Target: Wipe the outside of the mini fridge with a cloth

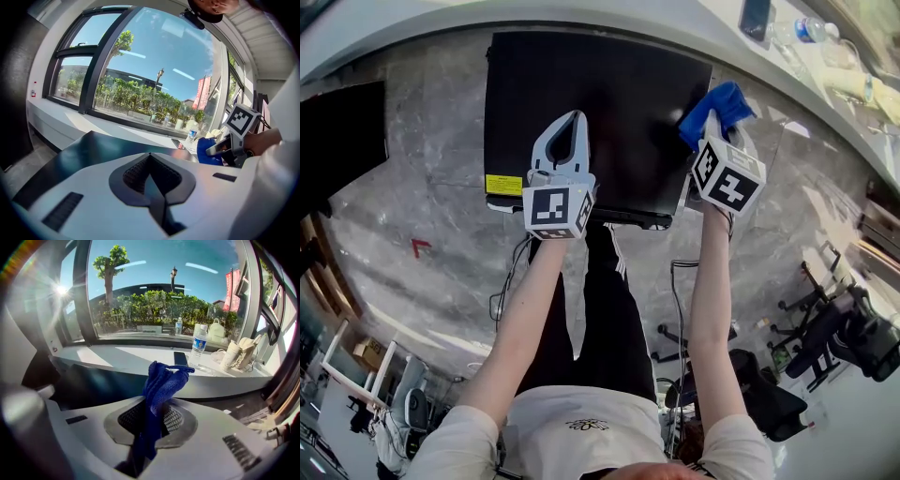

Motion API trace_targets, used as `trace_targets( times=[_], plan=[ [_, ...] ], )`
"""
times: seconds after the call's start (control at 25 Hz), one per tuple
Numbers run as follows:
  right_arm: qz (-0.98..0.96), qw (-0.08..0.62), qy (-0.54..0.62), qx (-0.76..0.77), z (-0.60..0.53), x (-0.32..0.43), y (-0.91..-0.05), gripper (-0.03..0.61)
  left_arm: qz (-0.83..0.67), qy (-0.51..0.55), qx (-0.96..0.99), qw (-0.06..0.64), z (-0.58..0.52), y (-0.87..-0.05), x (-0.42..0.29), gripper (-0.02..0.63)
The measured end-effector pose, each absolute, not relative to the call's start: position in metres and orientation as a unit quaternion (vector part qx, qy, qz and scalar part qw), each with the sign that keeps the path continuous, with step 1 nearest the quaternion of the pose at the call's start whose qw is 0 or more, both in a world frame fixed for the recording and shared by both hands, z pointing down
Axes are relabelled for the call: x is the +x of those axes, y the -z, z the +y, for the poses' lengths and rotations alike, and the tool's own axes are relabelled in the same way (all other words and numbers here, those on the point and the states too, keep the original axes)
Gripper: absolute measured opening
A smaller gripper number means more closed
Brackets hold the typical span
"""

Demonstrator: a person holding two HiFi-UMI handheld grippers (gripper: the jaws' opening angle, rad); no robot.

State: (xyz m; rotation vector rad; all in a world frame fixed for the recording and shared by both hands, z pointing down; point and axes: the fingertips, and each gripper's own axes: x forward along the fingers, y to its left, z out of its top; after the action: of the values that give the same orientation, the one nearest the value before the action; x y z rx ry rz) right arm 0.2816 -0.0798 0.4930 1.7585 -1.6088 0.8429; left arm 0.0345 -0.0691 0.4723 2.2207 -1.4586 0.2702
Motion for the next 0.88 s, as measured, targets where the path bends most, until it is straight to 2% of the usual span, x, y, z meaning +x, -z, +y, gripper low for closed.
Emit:
trace_targets(
  times=[0.24, 0.48, 0.88],
  plan=[
    [-0.672, 0.273, -0.317, 0.611, -0.095, 0.188, -0.462, 0.061, -0.553, -0.085, 0.798, 0.224, -0.076, -0.453, -0.004, 0.005],
    [-0.723, 0.227, -0.34, 0.558, -0.119, 0.075, -0.443, 0.061, -0.585, -0.079, 0.78, 0.209, -0.087, -0.443, -0.072, 0.005],
    [-0.779, 0.235, -0.359, 0.458, -0.114, -0.09, -0.459, 0.061, -0.628, -0.076, 0.743, 0.22, -0.075, -0.452, -0.173, 0.005]
  ],
)
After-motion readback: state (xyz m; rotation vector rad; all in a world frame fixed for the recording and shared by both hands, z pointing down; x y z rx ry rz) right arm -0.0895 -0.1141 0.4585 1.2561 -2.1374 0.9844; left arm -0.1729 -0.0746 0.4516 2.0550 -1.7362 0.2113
